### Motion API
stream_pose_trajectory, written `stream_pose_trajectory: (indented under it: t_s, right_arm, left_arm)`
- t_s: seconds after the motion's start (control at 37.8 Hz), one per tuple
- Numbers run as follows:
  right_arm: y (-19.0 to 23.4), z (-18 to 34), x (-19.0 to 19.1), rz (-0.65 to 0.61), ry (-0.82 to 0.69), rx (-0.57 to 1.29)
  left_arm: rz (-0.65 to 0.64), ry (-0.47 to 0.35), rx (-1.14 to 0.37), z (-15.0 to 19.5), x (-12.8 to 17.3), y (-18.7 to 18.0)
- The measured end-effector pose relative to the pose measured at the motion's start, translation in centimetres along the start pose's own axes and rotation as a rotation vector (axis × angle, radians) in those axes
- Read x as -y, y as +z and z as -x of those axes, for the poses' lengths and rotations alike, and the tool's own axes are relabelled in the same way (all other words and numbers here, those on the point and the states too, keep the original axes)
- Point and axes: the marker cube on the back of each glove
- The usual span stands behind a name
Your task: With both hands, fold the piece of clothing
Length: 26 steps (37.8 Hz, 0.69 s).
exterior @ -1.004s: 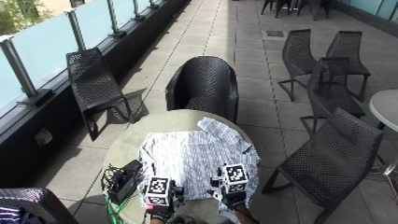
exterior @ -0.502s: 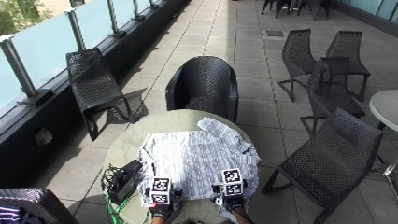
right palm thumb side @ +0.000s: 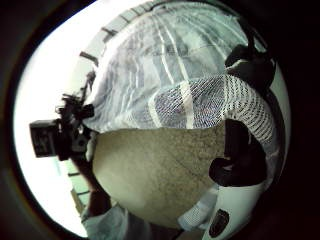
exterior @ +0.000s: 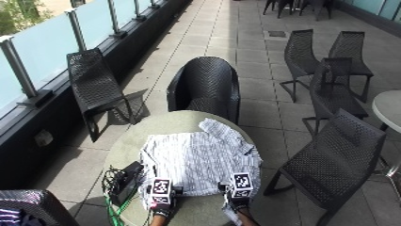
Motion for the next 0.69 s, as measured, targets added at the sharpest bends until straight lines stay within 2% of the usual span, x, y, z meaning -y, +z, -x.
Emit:
stream_pose_trajectory:
  t_s: [0.05,0.08,0.18,0.29,0.42,0.48,0.55,0.63,0.69]
  right_arm:
    - [-0.9,-1.0,0.7,-0.122,-0.014,-0.037]
    - [-1.2,-1.1,0.4,-0.126,-0.023,-0.019]
    - [-2.9,-0.5,-2.0,-0.009,-0.091,0.117]
    - [-7.6,-1.1,-3.0,0.074,-0.173,0.152]
    - [-14.2,-2.2,-0.8,0.28,-0.262,0.174]
    - [-15.7,-2.3,1.5,0.361,-0.278,0.193]
    - [-16.6,-1.9,6.1,0.421,-0.265,0.185]
    - [-16.7,-0.9,11.8,0.407,-0.192,0.094]
    - [-17.5,0.4,14.7,0.359,-0.117,-0.008]
  left_arm:
    - [-0.062,0.005,-0.002,-0.1,0.3,-0.2]
    - [-0.091,0.007,-0.006,-0.2,0.4,-0.5]
    - [-0.135,0.039,-0.04,-0.8,-1.0,-3.6]
    - [-0.11,0.104,-0.068,-1.0,-3.2,-8.0]
    - [-0.014,0.214,-0.121,-1.3,-3.4,-14.3]
    - [0.021,0.227,-0.09,-1.2,-2.3,-16.3]
    - [0.057,0.192,-0.024,-0.7,1.3,-18.1]
    - [0.102,0.105,0.042,0.1,6.9,-18.2]
    - [0.106,0.032,0.074,0.8,11.2,-17.0]
